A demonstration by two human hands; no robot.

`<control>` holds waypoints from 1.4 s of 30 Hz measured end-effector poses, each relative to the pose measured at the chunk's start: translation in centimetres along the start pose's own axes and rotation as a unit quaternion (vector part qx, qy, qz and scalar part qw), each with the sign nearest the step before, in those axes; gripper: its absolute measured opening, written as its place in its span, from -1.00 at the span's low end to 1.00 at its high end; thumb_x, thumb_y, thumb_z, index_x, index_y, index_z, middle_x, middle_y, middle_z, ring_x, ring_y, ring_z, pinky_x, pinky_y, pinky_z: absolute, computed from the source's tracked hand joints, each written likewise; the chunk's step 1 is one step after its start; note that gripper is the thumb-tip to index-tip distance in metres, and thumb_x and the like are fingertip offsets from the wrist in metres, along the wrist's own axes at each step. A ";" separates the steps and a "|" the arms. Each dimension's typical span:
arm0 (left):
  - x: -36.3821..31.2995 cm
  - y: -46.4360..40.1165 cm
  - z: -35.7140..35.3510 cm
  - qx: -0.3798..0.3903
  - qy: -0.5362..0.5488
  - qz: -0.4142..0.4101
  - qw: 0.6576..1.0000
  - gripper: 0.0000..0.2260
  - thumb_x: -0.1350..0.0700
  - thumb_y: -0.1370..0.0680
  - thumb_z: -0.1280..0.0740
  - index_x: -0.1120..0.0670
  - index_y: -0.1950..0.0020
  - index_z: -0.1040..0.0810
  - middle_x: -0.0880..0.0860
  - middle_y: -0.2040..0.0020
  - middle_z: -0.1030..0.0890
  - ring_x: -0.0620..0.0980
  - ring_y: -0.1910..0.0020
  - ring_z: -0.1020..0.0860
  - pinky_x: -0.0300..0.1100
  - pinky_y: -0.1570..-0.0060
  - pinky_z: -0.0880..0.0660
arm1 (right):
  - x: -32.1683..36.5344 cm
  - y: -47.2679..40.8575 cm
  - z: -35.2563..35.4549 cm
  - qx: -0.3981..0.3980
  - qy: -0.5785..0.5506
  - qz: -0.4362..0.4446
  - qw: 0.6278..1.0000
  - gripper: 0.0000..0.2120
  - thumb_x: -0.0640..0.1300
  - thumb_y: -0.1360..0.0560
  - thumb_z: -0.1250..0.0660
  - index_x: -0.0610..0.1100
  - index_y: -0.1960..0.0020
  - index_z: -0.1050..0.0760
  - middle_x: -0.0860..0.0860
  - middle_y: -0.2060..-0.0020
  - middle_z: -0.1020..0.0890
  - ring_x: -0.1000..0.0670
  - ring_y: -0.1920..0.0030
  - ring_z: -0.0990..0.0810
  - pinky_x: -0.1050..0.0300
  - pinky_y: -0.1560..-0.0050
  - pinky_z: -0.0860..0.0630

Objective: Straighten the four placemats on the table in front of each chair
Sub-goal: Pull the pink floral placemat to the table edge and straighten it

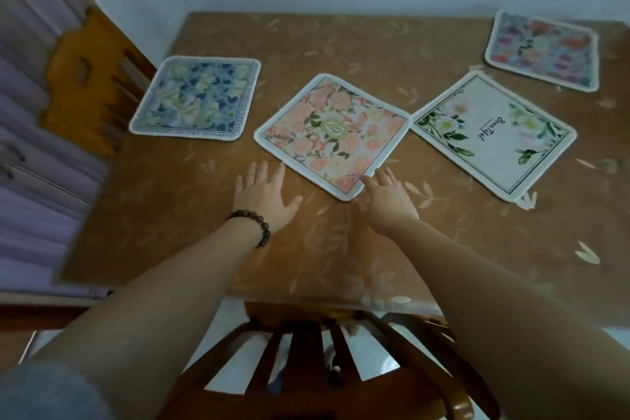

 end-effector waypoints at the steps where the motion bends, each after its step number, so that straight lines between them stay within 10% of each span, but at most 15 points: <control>1: -0.3 -0.6 -0.5 0.007 -0.004 -0.007 1.000 -0.28 -0.34 -0.49 -0.06 -0.04 -0.55 0.02 0.10 -0.57 0.00 0.12 -0.53 0.07 0.14 -0.45 0.06 | -0.1 -0.7 -0.4 0.003 0.003 0.001 1.000 -0.44 0.12 -0.57 -0.13 0.00 -0.51 -0.10 -0.13 -0.53 -0.06 -0.12 -0.53 0.10 -0.08 -0.49 0.06; 13: -4.8 -8.4 -7.5 0.063 0.012 -0.169 0.984 -0.27 -0.35 -0.47 -0.16 -0.18 -0.53 0.08 0.00 -0.57 0.11 0.07 -0.52 0.19 0.12 -0.44 0.18 | 1.1 -6.8 -6.5 0.019 0.041 0.065 0.997 -0.24 0.24 -0.48 -0.24 0.04 -0.54 0.02 -0.07 -0.55 0.09 -0.07 -0.52 0.20 -0.02 -0.48 0.18; 42: -4.7 -6.5 -8.5 0.059 0.057 -0.195 0.977 -0.61 0.04 -0.66 -0.03 -0.30 -0.45 -0.18 -0.15 -0.55 0.01 0.06 -0.51 0.27 0.25 -0.37 0.36 | 3.0 -2.8 -6.6 0.015 -0.008 0.051 0.999 -0.70 -0.32 -0.58 -0.04 -0.19 -0.26 -0.36 -0.08 -0.48 -0.25 -0.14 -0.52 0.01 -0.03 -0.44 -0.11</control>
Point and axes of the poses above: each hand's wrist, its own y-axis away from the middle knuckle, its own z-axis out of the back of the hand, x = y × z, the point moved 9 cm from there along -y, towards the middle knuckle
